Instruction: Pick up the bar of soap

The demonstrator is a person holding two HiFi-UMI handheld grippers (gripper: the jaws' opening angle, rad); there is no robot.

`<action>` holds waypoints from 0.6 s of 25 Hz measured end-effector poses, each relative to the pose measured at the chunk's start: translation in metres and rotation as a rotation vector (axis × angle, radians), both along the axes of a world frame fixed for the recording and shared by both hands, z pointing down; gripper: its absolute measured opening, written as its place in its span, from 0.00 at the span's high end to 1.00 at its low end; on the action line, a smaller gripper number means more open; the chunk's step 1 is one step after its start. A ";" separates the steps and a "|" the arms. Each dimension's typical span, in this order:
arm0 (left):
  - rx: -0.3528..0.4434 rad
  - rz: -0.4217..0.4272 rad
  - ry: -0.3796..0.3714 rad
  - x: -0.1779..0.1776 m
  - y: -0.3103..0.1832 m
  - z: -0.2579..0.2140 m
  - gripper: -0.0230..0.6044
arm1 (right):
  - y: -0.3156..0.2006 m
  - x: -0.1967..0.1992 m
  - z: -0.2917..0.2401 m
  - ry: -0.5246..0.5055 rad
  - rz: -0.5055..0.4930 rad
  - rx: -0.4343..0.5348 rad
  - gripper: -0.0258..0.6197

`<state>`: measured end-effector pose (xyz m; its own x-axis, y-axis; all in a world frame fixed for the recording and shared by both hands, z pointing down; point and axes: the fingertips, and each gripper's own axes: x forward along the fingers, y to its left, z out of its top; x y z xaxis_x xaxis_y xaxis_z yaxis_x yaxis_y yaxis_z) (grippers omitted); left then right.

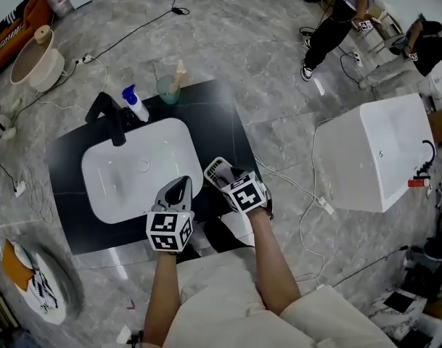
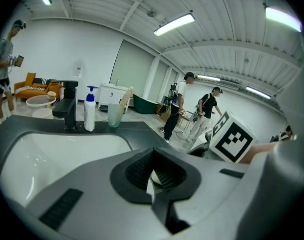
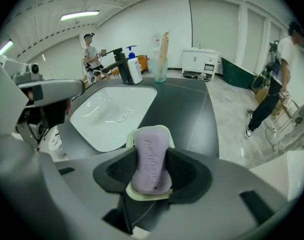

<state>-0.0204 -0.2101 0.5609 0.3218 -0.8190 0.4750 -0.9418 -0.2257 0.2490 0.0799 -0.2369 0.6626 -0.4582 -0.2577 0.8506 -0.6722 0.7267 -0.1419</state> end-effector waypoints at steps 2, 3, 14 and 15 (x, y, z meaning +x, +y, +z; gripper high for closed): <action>0.021 0.020 -0.008 -0.001 -0.007 -0.008 0.95 | -0.009 -0.001 -0.008 -0.042 0.035 0.029 0.67; 0.028 0.031 -0.012 0.000 -0.007 -0.011 0.95 | -0.008 0.000 -0.011 -0.056 0.054 0.039 0.67; 0.058 0.075 -0.014 -0.005 0.007 -0.022 0.95 | -0.001 -0.019 -0.062 -0.245 0.171 0.147 0.67; 0.059 0.075 -0.018 -0.009 0.009 -0.023 0.95 | 0.000 -0.021 -0.066 -0.274 0.185 0.150 0.67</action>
